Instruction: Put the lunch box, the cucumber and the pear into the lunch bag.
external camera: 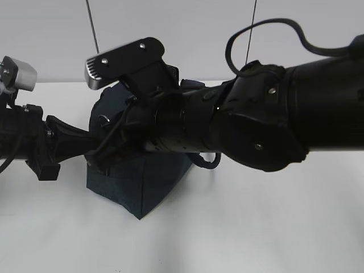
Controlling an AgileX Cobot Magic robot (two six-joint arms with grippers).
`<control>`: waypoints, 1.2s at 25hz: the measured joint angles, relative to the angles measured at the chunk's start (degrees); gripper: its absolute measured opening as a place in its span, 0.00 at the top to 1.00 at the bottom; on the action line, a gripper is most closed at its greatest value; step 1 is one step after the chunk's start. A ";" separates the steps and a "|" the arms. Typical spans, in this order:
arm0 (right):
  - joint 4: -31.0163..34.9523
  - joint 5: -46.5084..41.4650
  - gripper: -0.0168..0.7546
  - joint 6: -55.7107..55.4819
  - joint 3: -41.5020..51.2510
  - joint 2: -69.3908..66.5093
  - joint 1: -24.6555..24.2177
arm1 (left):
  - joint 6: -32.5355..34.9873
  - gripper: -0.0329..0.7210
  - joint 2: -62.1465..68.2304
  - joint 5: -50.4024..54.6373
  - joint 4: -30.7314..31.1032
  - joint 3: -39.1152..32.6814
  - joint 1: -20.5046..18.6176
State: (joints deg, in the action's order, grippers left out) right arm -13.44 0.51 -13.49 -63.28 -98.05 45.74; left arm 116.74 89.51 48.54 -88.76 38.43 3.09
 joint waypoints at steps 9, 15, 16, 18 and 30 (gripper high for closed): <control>0.10 -1.12 0.98 0.02 -1.18 0.00 -4.40 | 0.00 0.94 0.00 -0.14 0.54 0.02 0.00; 0.10 -1.54 0.98 0.02 -2.65 0.00 -5.58 | -0.34 0.94 0.00 -0.02 1.05 0.09 0.00; 0.10 -1.63 0.98 0.02 -3.31 0.00 -5.58 | -0.56 0.94 0.00 -0.02 1.51 0.13 0.00; 0.10 -1.96 0.98 0.02 -4.31 0.00 -5.58 | -1.14 0.94 0.00 -0.28 2.01 0.15 0.00; 0.10 -2.96 0.98 0.06 -5.90 0.00 -6.25 | -2.05 0.94 0.00 -1.37 2.70 -0.22 0.00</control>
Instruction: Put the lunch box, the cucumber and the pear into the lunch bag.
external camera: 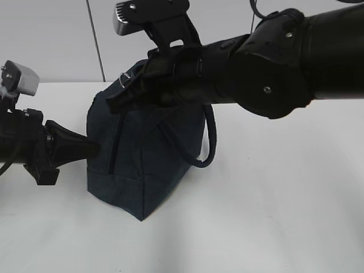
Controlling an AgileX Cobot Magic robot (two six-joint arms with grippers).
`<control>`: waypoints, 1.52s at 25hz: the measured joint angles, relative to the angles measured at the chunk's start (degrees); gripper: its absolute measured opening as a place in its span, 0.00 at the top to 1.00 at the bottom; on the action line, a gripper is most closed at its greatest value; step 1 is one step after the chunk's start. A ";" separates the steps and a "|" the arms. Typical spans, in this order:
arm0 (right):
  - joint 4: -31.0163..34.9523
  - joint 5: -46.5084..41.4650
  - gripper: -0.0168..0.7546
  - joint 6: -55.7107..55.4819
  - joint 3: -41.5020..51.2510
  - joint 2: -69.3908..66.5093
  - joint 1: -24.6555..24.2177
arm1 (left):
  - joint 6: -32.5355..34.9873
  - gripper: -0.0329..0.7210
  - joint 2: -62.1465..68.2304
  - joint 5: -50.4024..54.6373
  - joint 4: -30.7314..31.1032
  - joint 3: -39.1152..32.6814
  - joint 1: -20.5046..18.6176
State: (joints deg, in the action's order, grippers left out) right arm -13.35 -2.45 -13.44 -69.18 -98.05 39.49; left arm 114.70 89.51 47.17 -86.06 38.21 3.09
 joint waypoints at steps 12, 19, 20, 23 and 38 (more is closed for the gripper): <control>0.00 -0.23 0.98 0.00 -1.64 -0.11 -4.96 | 0.00 0.95 0.00 -0.31 0.01 -0.45 0.00; 0.00 1.65 0.98 0.00 -1.64 -0.22 -7.77 | 0.00 0.95 0.00 -0.31 0.22 -0.45 0.00; 0.00 1.93 0.98 0.00 -1.76 -0.47 -8.09 | 0.00 0.95 0.00 -0.31 0.22 -0.45 0.00; 0.00 2.45 0.98 0.00 -3.05 -1.86 -8.68 | 0.00 0.95 0.00 -0.31 0.39 -0.51 0.00; 0.14 2.45 0.98 -0.36 -10.26 -9.60 -14.84 | 0.00 0.95 0.00 -0.54 1.45 -0.69 0.00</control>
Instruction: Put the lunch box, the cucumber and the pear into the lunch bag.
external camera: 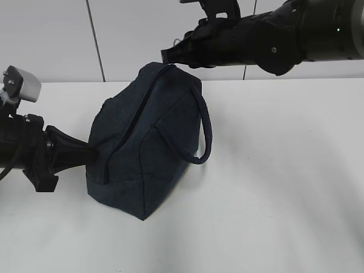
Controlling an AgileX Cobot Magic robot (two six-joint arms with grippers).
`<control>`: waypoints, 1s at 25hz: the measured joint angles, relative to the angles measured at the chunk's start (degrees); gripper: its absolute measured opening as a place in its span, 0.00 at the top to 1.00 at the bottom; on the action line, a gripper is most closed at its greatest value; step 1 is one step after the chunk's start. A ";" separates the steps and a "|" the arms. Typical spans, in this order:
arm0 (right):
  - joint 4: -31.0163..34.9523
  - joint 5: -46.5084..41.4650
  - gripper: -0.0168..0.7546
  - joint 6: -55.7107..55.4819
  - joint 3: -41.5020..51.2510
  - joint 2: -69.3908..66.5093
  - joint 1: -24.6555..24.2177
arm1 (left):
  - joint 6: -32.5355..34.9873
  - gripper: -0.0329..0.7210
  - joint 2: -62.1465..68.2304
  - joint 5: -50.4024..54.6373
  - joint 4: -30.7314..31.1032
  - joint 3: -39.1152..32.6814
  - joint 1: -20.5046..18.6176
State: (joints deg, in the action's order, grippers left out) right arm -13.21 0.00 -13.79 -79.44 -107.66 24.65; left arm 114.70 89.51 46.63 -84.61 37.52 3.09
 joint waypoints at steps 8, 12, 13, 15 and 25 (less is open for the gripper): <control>0.03 0.70 0.98 -0.57 -4.18 -5.17 -1.21 | 0.00 0.95 0.00 -0.46 0.41 -0.12 0.00; 0.48 0.00 0.98 -0.70 -6.70 -6.72 -1.43 | 0.00 0.95 0.00 -0.61 0.41 -0.12 0.00; 0.78 -0.63 0.98 -0.81 -7.55 -7.42 -1.43 | -0.01 0.95 0.00 -0.66 0.41 -0.12 0.00; 2.15 -1.42 0.98 -0.81 -8.63 -8.30 -1.69 | -0.01 0.95 0.00 -0.68 0.41 -0.12 0.00; 18.67 -4.98 0.98 -1.45 -10.44 -11.94 -5.08 | -0.19 0.95 0.00 -0.95 -0.37 -0.12 0.00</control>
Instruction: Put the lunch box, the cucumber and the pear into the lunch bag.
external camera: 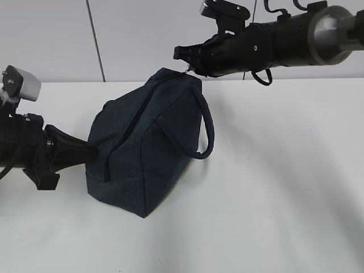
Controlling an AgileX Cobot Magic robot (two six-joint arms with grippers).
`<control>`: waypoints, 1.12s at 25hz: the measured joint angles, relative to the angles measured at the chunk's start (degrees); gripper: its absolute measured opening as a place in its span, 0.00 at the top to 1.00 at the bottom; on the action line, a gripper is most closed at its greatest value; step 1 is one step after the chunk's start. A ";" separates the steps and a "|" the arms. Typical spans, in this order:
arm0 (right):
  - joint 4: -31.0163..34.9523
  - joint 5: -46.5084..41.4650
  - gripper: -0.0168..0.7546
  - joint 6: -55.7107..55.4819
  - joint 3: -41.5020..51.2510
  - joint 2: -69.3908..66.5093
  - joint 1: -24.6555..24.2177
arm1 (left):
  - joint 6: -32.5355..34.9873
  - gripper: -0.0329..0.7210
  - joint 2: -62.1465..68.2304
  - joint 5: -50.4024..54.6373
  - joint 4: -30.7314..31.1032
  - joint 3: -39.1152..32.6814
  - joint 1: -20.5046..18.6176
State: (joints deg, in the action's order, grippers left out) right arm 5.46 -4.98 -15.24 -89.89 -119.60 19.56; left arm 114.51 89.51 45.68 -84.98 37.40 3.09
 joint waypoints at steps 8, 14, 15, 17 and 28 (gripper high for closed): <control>8.88 -1.11 0.98 -0.07 -0.28 -2.04 -0.65 | 0.00 0.95 0.00 -0.22 0.05 0.00 0.05; 12.44 -1.99 0.98 -0.07 -0.49 -3.45 -0.92 | 0.00 0.95 0.00 -0.40 0.25 0.00 0.05; 13.14 -2.09 0.98 -0.07 -0.58 -3.59 -0.92 | 0.00 0.95 0.00 -0.47 0.25 0.00 0.05; 14.75 -2.47 0.98 -0.07 -0.58 -3.93 -1.01 | 0.00 0.95 0.00 -0.47 0.33 0.00 0.05; 16.10 -3.21 0.89 0.80 -0.64 -4.16 -1.26 | -1.21 0.94 0.00 -0.53 0.24 0.00 0.05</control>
State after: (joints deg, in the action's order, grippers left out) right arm 21.56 -8.19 -14.44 -90.52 -123.76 18.30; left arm 113.30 89.51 45.15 -84.74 37.40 3.14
